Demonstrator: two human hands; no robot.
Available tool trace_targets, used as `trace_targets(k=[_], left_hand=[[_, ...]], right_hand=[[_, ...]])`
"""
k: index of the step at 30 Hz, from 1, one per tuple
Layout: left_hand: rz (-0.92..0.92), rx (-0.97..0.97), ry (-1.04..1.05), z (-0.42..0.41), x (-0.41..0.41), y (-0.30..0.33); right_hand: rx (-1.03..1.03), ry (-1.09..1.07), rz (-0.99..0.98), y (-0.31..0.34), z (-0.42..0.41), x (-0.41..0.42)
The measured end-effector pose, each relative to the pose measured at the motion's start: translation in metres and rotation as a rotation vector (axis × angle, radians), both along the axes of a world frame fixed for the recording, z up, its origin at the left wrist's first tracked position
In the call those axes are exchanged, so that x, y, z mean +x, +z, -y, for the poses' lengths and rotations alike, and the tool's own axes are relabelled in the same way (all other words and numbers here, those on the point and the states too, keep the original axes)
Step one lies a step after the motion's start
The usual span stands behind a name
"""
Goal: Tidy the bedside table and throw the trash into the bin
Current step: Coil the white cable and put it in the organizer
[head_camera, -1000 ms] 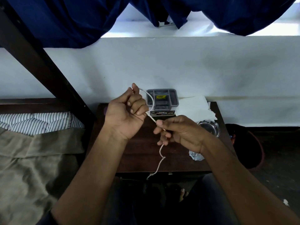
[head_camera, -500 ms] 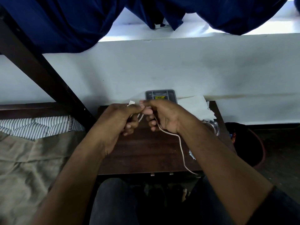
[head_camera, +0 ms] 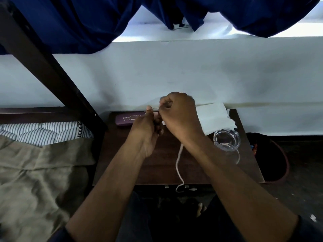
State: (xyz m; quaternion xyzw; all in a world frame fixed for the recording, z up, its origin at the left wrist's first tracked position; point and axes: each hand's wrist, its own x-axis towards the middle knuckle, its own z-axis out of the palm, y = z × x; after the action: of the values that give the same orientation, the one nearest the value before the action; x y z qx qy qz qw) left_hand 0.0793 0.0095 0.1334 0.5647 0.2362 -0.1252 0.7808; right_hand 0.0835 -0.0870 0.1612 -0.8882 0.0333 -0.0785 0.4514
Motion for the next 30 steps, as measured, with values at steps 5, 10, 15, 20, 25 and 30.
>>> trace_targets(k=[5, 10, 15, 20, 25, 30], left_hand=[[0.010, -0.310, -0.028, -0.008, 0.010, 0.008], [0.093, -0.676, -0.202, -0.025, 0.009, 0.024], [0.132, -0.741, -0.149, -0.031, 0.013, 0.032], [0.107, -0.555, -0.454, -0.046, 0.005, 0.027], [0.077, 0.009, -0.630, -0.048, -0.010, 0.017], [0.108, 0.216, -0.713, -0.050, -0.012, 0.014]], right_hand=[[0.354, -0.082, 0.035, -0.012, 0.001, -0.036], [0.774, 0.050, -0.164, -0.039, 0.016, -0.055], [0.812, 0.301, -0.369, -0.070, 0.035, -0.051], [0.446, 0.362, -0.482, -0.073, 0.043, -0.029], [0.256, 0.356, -0.456, -0.049, 0.044, 0.004], [0.367, 0.214, -0.525, -0.033, 0.044, 0.022]])
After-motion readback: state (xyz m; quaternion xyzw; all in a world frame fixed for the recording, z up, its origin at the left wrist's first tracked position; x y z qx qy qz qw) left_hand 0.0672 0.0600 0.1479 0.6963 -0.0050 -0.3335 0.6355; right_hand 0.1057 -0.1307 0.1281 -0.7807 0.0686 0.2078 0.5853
